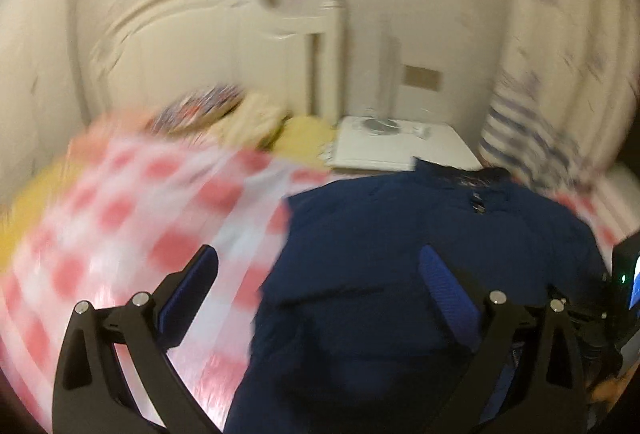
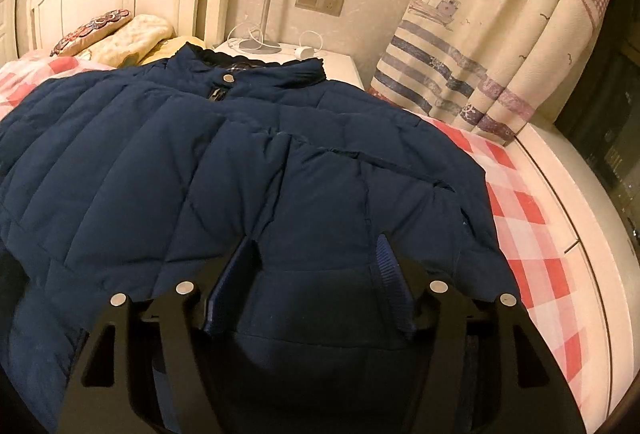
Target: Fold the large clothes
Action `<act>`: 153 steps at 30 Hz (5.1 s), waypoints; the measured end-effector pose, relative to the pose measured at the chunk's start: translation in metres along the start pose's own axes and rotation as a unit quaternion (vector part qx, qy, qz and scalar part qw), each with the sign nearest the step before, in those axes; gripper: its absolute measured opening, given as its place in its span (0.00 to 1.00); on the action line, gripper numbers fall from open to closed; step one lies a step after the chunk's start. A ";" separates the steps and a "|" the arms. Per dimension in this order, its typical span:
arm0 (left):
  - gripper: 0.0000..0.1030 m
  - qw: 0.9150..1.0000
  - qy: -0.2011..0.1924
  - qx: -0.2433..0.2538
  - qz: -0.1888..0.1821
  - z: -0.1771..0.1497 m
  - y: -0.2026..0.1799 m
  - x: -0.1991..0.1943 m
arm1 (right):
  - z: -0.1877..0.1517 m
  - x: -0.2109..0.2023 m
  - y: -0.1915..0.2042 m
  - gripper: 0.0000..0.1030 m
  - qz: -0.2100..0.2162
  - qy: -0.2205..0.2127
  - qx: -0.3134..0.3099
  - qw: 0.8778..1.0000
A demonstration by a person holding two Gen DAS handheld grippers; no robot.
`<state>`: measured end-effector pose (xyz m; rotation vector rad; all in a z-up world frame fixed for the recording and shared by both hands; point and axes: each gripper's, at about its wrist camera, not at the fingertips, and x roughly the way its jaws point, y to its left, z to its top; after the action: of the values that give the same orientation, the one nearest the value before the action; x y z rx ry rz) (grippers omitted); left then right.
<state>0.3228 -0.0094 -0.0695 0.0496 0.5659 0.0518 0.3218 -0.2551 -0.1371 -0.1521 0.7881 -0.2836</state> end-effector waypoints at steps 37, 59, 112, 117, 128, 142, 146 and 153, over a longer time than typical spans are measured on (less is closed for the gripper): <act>0.98 0.990 0.113 0.083 0.024 -0.039 -0.051 0.106 | -0.011 0.000 -0.064 0.85 0.054 0.043 0.132 0.989; 0.98 0.992 0.079 0.089 -0.031 -0.046 -0.045 0.016 | -0.027 -0.081 -0.048 0.90 0.073 -0.016 0.047 0.996; 0.98 0.989 0.120 0.080 -0.036 -0.211 0.055 -0.113 | -0.236 -0.164 -0.039 0.95 0.070 -0.064 0.087 0.992; 0.98 0.990 0.119 0.071 -0.037 -0.215 0.061 -0.122 | -0.237 -0.167 -0.040 0.95 0.068 -0.063 0.086 0.992; 0.98 0.986 0.116 0.100 -0.064 -0.238 0.081 -0.160 | -0.286 -0.212 -0.055 0.95 0.105 -0.007 0.063 0.992; 0.98 0.978 0.143 -0.056 -0.143 -0.262 0.174 -0.169 | -0.341 -0.181 -0.141 0.95 0.249 0.025 0.218 0.943; 0.95 0.981 0.137 -0.034 -0.136 -0.261 0.164 -0.171 | -0.332 -0.188 -0.129 0.83 0.264 0.000 0.195 0.945; 0.74 0.983 0.120 0.007 -0.141 -0.256 0.149 -0.183 | -0.325 -0.211 -0.118 0.66 0.248 -0.016 0.138 0.959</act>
<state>0.0258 0.1365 -0.1782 -0.0235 0.8103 -0.2248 -0.0757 -0.3121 -0.1923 0.3026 0.7203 0.0876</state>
